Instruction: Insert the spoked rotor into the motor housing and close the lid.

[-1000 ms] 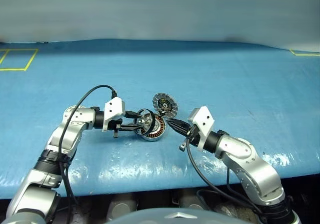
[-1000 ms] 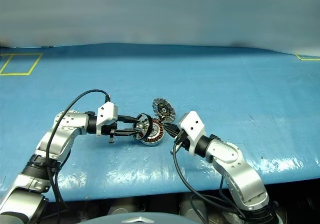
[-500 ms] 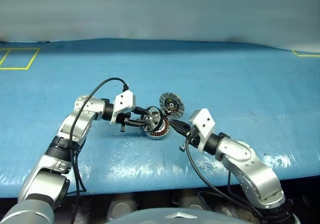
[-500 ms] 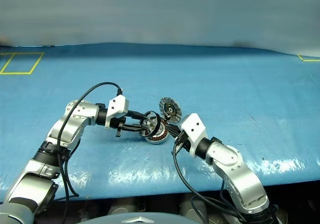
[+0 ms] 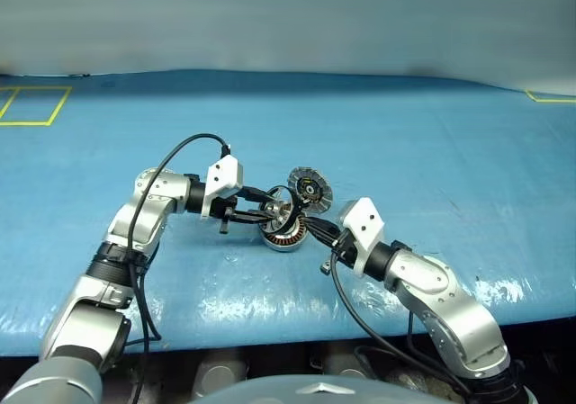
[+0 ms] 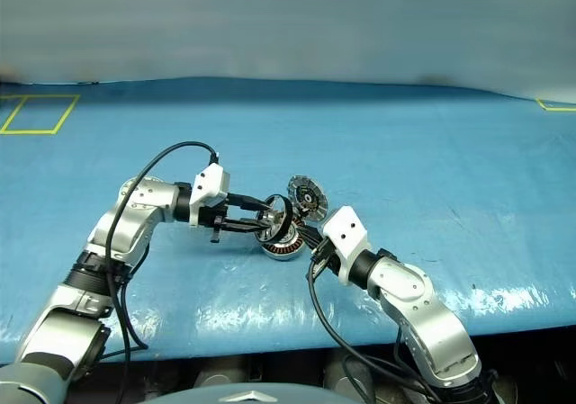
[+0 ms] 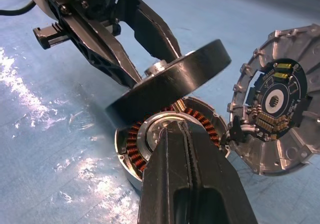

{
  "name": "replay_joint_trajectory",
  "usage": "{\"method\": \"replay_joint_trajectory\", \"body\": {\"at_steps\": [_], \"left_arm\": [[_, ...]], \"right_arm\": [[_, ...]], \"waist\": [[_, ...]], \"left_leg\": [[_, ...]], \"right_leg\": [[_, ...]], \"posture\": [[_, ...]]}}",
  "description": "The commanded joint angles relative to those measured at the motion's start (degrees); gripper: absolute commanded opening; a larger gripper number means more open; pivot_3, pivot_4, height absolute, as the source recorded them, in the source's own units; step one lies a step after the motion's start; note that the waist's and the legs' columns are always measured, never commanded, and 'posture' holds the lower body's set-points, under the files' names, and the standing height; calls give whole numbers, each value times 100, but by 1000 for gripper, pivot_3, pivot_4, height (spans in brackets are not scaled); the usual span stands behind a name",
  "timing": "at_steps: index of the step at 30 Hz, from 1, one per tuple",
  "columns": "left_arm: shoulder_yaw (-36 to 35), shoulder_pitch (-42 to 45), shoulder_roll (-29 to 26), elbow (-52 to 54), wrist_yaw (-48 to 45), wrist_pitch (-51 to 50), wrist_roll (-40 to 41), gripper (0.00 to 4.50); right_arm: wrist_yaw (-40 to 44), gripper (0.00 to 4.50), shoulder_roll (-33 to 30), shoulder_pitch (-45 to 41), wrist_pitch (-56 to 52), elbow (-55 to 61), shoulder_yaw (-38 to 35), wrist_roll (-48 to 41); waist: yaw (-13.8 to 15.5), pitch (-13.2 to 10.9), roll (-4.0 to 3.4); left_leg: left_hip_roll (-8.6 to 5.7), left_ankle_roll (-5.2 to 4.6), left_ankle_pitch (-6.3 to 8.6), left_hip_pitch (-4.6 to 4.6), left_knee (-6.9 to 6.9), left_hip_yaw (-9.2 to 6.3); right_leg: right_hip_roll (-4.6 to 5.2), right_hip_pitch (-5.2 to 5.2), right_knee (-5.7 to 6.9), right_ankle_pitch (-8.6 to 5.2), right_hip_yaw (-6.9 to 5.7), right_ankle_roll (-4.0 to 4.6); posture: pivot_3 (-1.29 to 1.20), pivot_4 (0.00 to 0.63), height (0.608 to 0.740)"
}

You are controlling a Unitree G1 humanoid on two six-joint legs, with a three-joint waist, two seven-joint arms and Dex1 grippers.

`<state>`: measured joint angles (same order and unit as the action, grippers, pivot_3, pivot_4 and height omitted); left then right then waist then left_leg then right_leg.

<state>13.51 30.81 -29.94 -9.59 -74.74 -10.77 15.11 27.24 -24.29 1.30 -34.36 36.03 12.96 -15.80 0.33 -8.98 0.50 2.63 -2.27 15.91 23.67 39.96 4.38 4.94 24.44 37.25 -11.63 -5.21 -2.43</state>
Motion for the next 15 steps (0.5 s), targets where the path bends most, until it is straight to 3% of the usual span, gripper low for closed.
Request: {"method": "replay_joint_trajectory", "body": {"at_steps": [1,15], "left_arm": [[-65,39,-10,-8,13,53,3,1776],[265,64,-196,-263,-115,242,-539,1776]], "right_arm": [[-41,0,17,-36,61,134,-23,30],[-122,0,21,-42,18,113,-3,123]], "waist": [[-10,0,0],[-21,0,0]], "left_leg": [[0,0,0,0,0,0],[2,0,0,-3,0,1]], "right_leg": [[0,0,0,0,0,0],[-2,0,1,0,2,-1]], "posture": [[0,150,740],[0,150,740]]}}
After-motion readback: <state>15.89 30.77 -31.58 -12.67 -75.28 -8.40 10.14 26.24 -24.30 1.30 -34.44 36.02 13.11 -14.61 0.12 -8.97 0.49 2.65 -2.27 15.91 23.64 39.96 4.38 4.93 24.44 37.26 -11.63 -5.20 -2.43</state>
